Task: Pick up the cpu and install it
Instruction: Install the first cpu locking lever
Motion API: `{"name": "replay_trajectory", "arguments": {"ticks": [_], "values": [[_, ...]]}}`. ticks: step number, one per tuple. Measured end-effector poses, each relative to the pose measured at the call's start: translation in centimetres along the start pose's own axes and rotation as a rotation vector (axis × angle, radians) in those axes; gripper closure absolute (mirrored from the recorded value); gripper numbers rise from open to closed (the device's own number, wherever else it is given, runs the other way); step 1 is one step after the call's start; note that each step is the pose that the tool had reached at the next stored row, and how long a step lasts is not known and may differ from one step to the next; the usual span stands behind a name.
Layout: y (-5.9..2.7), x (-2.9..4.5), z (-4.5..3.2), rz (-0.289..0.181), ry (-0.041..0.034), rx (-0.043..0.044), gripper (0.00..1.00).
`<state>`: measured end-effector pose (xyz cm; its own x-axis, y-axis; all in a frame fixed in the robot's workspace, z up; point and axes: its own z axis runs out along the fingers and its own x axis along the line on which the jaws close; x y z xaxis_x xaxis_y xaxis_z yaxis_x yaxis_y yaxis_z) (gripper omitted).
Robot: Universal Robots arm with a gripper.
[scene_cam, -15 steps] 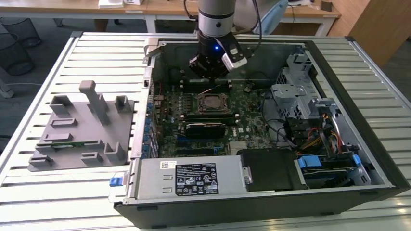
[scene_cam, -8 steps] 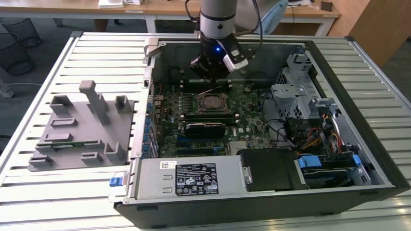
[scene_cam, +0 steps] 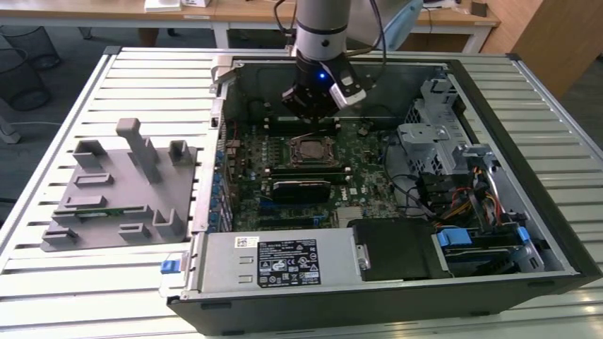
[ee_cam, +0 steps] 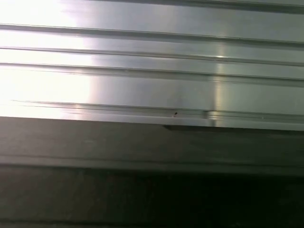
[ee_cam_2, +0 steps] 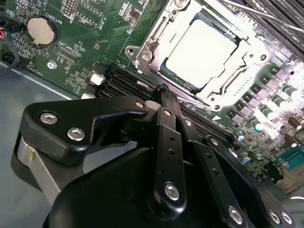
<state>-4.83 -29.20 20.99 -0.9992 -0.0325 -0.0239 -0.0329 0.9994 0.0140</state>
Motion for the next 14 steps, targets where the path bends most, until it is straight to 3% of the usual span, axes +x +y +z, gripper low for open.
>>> {"name": "replay_trajectory", "arguments": {"ticks": [14], "values": [[-0.03,-0.87,0.91,-0.001,0.0027,-0.0001,0.89]]}}
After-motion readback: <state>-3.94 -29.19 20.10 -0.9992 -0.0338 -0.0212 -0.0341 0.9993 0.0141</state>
